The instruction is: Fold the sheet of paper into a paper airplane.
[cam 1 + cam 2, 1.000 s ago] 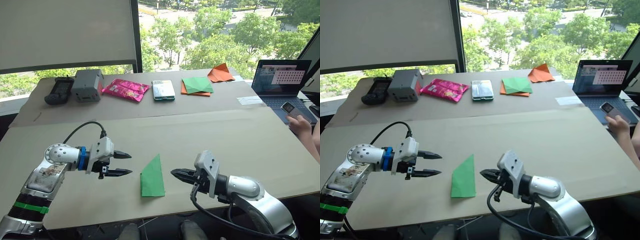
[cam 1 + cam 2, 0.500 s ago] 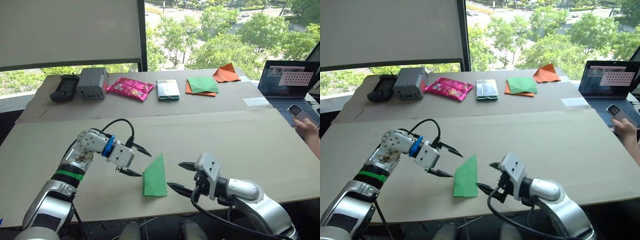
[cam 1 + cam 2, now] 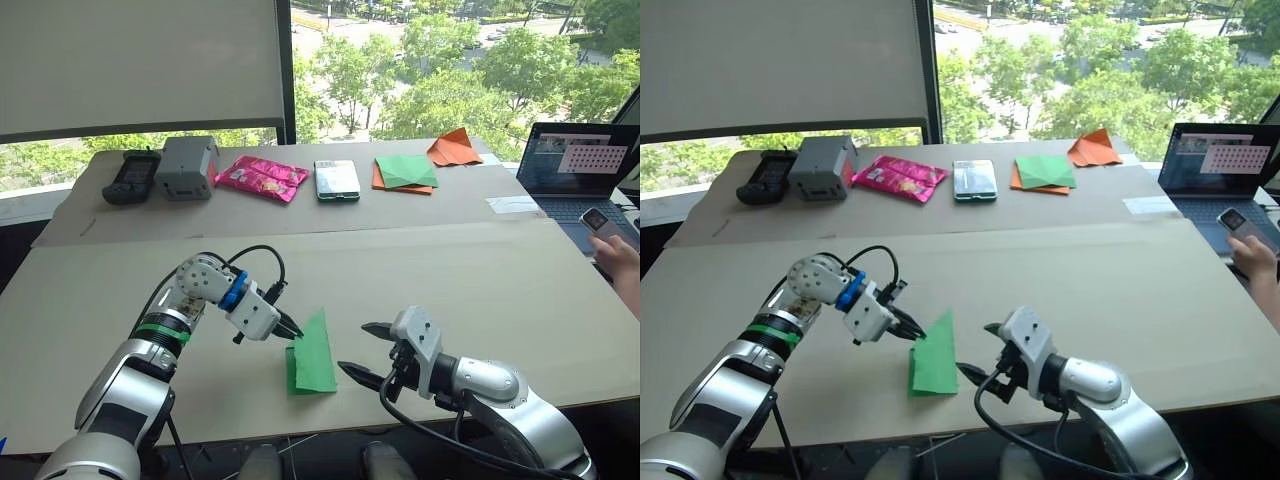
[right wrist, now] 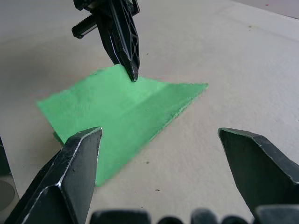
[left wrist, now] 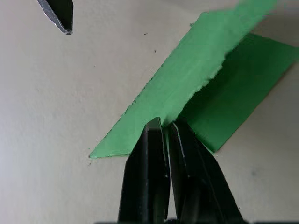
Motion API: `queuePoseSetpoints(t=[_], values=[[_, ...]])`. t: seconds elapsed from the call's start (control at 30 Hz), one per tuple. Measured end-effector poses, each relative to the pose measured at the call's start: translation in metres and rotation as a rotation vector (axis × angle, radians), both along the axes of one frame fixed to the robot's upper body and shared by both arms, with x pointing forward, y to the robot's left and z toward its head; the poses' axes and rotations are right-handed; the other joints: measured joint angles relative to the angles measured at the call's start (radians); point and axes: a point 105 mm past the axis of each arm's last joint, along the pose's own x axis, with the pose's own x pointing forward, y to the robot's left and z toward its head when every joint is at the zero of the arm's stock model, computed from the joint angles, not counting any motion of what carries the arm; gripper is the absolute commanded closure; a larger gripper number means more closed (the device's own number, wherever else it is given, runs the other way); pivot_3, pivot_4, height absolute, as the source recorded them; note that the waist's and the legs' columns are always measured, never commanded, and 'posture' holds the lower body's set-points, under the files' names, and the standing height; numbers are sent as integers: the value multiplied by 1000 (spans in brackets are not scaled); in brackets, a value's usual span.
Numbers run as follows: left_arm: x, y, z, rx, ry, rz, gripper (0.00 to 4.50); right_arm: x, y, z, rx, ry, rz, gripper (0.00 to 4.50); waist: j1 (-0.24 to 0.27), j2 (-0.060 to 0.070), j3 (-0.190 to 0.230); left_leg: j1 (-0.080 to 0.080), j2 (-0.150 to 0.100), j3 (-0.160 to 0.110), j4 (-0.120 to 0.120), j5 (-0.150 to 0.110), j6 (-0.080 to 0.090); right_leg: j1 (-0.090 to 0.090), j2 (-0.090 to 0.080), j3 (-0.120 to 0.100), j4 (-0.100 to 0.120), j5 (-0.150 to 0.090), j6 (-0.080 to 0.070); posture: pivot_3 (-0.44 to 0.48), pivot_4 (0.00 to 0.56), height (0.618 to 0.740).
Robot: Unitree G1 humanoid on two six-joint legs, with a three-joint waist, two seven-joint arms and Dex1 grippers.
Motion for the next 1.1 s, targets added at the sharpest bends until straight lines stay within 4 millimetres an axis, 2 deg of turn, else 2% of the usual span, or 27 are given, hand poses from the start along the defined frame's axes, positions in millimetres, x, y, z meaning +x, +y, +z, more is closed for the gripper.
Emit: queuePoseSetpoints(t=[0.23,0.4,0.53,0.6,0.67,0.77,0.93,1.03,1.1], values=[[4,9,6,-52,0,178,4413,10,-7,9,3,-45,-54,106,-2,0,0,1,0,0,5,0,0,0,0,0,11,0,0,0,150,732],[-9,19,7,-103,117,430,4413,24,-20,28,40,-104,-104,106,-8,0,0,4,1,0,3,0,0,0,1,0,15,0,0,0,150,732],[-23,25,11,-92,177,619,4413,20,-16,33,90,-91,-66,106,-10,1,1,7,1,0,1,0,0,-1,0,0,13,-1,-1,0,150,732],[-30,25,8,-82,228,711,4413,18,-14,33,99,-80,-41,106,-8,0,1,10,0,0,1,-5,-8,-1,-1,0,12,-2,-1,0,150,732],[-31,25,7,-79,264,793,4413,15,-12,33,106,-69,-14,106,-6,-2,2,9,0,0,1,-6,-9,-2,-2,-1,12,-2,-2,0,150,732],[-35,19,10,-82,272,837,4413,11,-10,29,85,-53,26,106,-7,-2,2,9,0,0,1,-6,-10,-2,-3,-2,8,-3,-2,0,150,732],[-43,13,5,-72,291,832,2879,6,0,22,66,-35,77,106,-16,-1,2,9,0,0,1,-6,-10,-2,-3,-2,5,-2,-2,0,150,732],[-49,13,3,-84,342,837,1916,8,3,25,54,-61,94,106,-23,-1,3,9,0,0,1,-6,-10,-2,-2,-2,5,-2,-2,0,150,732],[-51,15,11,-123,382,835,1916,8,6,23,34,-68,110,106,-25,-2,3,9,0,0,-1,-6,-10,-2,-3,-2,5,-2,-2,0,150,732]])
